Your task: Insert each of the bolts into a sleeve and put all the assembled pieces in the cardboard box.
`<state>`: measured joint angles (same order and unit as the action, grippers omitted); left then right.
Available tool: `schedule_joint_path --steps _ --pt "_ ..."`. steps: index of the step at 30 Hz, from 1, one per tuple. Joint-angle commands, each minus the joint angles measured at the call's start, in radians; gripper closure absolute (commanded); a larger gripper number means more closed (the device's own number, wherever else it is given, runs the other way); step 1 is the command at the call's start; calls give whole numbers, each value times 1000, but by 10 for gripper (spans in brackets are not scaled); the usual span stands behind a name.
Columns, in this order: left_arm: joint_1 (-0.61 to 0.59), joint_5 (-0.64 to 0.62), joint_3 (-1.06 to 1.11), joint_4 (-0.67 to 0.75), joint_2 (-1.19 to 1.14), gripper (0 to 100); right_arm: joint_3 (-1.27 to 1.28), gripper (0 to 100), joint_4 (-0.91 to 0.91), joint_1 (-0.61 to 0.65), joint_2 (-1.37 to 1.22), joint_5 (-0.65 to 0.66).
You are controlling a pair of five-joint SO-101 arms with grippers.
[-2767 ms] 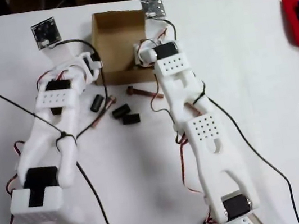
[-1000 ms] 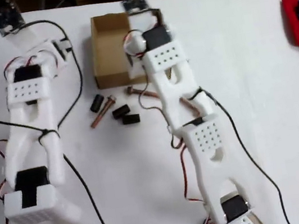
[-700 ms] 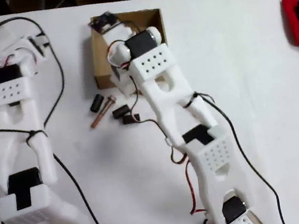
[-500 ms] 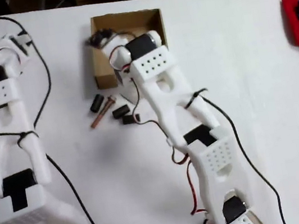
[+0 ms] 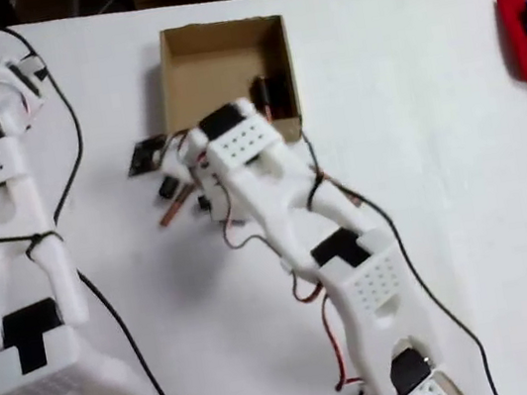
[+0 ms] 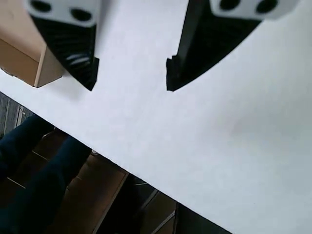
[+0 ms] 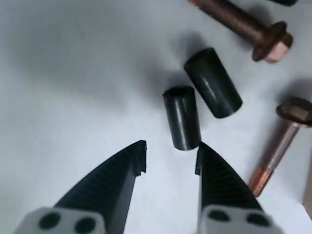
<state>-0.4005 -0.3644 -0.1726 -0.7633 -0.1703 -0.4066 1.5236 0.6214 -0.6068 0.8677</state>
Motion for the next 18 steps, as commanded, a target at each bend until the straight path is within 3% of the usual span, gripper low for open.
schedule_joint_path --steps 1,18 --pt "-11 2 -53 -3 6 758 21 850 -54 18 73 6" --pt "-8 -3 -51 -3 6 758 23 851 -137 16 -53 9"
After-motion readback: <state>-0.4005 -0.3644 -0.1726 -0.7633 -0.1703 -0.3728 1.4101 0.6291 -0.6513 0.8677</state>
